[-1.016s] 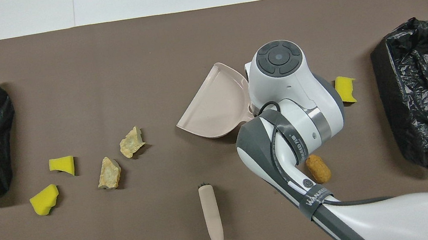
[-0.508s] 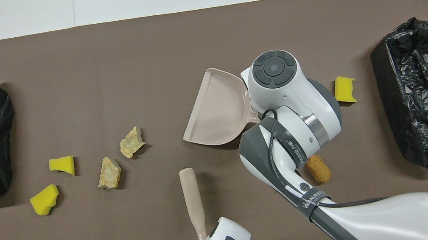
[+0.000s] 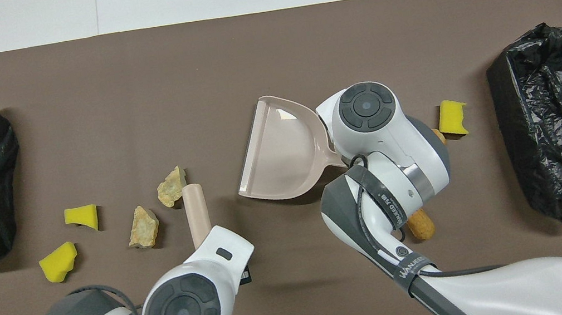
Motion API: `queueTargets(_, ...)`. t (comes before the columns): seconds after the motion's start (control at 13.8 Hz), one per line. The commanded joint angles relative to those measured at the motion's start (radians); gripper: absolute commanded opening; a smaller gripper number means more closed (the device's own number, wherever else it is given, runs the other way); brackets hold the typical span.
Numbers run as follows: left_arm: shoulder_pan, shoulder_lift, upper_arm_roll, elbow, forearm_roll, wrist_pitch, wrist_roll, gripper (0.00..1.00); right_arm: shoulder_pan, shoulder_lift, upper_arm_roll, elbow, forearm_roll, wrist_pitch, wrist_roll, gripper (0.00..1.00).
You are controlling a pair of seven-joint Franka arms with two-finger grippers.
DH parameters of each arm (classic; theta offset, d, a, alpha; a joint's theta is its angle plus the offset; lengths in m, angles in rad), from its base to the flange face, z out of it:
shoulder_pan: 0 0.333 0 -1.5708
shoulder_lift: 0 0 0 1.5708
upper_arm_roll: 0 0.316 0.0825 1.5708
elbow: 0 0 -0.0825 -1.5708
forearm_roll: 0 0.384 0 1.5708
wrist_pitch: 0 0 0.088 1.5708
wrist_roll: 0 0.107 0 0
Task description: Sweep and dump trash in bin
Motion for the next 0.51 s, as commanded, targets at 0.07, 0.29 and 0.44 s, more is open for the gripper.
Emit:
queueTargets(0.07,0.069,-0.010,0.016,0.008,0.013,-0.029,0.090,0.00,-0.012,-0.028,0.011,-0.044,-0.008,0.017,-0.022,0.35)
queueTargets(0.29,0.153,-0.004,0.018,0.018,0.013,-0.027,0.162,0.00,-0.015,-0.028,0.011,-0.044,-0.003,0.017,-0.021,0.03)
queueTargets(0.44,0.237,-0.003,0.018,0.022,0.015,-0.023,0.252,0.00,-0.015,-0.028,0.011,-0.044,-0.003,0.017,-0.021,0.00)
